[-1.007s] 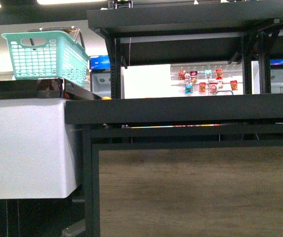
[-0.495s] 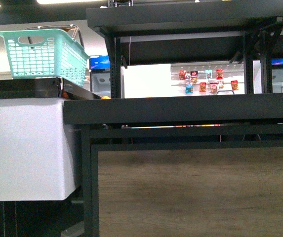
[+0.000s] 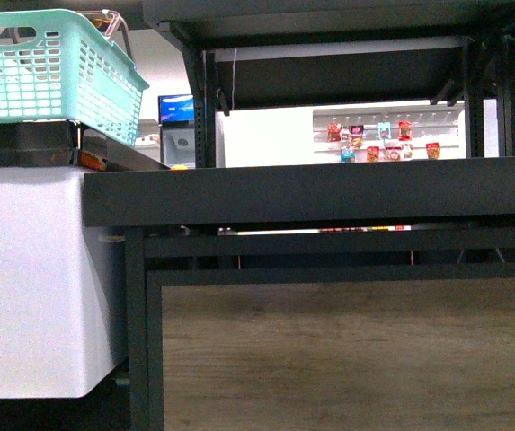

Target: Pick lemon from shelf

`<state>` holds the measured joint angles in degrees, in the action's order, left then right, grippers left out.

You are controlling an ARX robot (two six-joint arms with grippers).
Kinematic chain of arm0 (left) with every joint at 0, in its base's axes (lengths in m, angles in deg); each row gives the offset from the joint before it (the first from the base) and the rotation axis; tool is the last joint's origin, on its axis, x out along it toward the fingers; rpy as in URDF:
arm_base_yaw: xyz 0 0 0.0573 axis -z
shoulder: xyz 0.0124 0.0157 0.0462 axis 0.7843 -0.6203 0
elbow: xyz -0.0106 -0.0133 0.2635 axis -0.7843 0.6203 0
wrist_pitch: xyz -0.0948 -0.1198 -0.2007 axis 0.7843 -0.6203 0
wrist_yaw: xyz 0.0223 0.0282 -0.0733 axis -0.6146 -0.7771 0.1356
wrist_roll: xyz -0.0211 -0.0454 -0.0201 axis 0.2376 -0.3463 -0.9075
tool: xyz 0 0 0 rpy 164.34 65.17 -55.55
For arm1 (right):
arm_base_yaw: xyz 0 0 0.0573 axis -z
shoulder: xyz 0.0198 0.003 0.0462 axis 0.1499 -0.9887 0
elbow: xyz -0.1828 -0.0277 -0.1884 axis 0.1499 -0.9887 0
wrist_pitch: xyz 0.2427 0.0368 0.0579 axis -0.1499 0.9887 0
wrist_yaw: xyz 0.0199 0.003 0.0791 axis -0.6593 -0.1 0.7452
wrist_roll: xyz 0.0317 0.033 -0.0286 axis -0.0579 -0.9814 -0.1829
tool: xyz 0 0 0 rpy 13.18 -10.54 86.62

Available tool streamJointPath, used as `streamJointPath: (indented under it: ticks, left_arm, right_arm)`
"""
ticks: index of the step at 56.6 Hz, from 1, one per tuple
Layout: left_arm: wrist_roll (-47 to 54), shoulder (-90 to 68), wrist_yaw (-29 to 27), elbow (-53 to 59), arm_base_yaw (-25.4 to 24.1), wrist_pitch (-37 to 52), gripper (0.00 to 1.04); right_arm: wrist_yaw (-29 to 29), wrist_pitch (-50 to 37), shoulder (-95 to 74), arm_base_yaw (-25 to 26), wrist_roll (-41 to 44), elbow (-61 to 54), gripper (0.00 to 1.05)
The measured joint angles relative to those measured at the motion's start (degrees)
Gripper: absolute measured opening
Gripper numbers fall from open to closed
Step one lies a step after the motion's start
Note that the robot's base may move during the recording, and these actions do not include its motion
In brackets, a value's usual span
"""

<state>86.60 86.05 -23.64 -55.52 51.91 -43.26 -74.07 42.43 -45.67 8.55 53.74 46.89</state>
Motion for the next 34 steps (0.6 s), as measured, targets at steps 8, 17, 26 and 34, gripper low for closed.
streamJointPath:
  ticks: [8, 17, 26, 34]
  left_arm:
    - [0.00, 0.00, -0.02, 0.00, 0.00, 0.00, 0.97]
    - [0.00, 0.00, 0.00, 0.00, 0.00, 0.00, 0.97]
    - [0.00, 0.00, -0.02, 0.00, 0.00, 0.00, 0.97]
    - [0.00, 0.00, -0.02, 0.00, 0.00, 0.00, 0.97]
  right_arm:
    - [0.04, 0.00, 0.00, 0.00, 0.00, 0.00, 0.97]
    - [0.00, 0.00, 0.00, 0.00, 0.00, 0.00, 0.97]
    - [0.02, 0.00, 0.00, -0.02, 0.00, 0.00, 0.97]
    - [0.00, -0.02, 0.00, 0.00, 0.00, 0.00, 0.97]
